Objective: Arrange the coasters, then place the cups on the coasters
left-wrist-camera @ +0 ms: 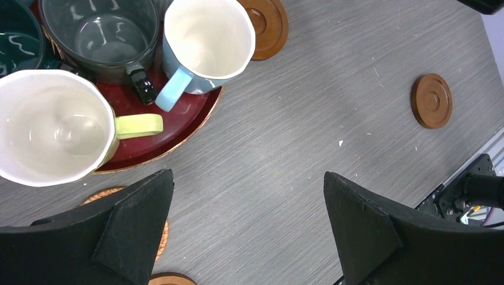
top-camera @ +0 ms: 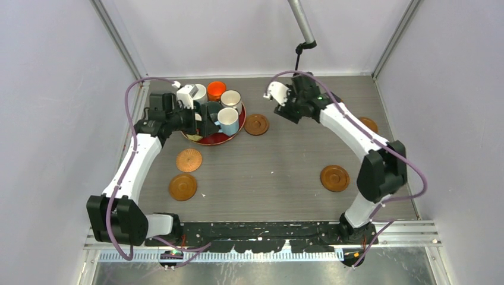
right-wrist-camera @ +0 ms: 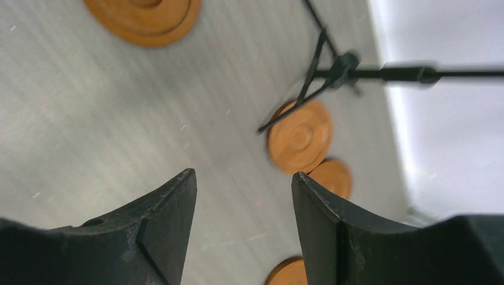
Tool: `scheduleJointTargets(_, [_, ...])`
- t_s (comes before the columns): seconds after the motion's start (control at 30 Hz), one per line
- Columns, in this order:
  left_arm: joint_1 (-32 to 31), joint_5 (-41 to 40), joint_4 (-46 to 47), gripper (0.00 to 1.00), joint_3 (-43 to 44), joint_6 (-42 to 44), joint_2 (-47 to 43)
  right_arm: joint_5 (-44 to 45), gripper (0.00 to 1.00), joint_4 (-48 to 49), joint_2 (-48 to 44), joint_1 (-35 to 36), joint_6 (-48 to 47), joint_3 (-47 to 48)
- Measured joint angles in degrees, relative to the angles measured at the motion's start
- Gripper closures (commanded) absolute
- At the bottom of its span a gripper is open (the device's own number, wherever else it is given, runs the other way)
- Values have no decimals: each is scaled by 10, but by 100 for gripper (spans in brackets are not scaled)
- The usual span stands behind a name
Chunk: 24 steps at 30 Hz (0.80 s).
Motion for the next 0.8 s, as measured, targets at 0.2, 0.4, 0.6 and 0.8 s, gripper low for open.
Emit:
scheduleJointTargets(0.2, [0,7,-26,0,3,24,-8,-79,36,-55,-34,-128,110,-52])
scheduleJointTargets(0.4, [0,5,-64,0,23,48,-5,-115,35,-85,65,-273,211,26])
scheduleJointTargets(0.6, [0,-2,-82,0,28,69,1,-85,34,-87,221,-329,293,208])
scheduleJointTargets(0.8, [1,-3,-87,0,28,71,2,-66,34,-115,334,-329,323,336])
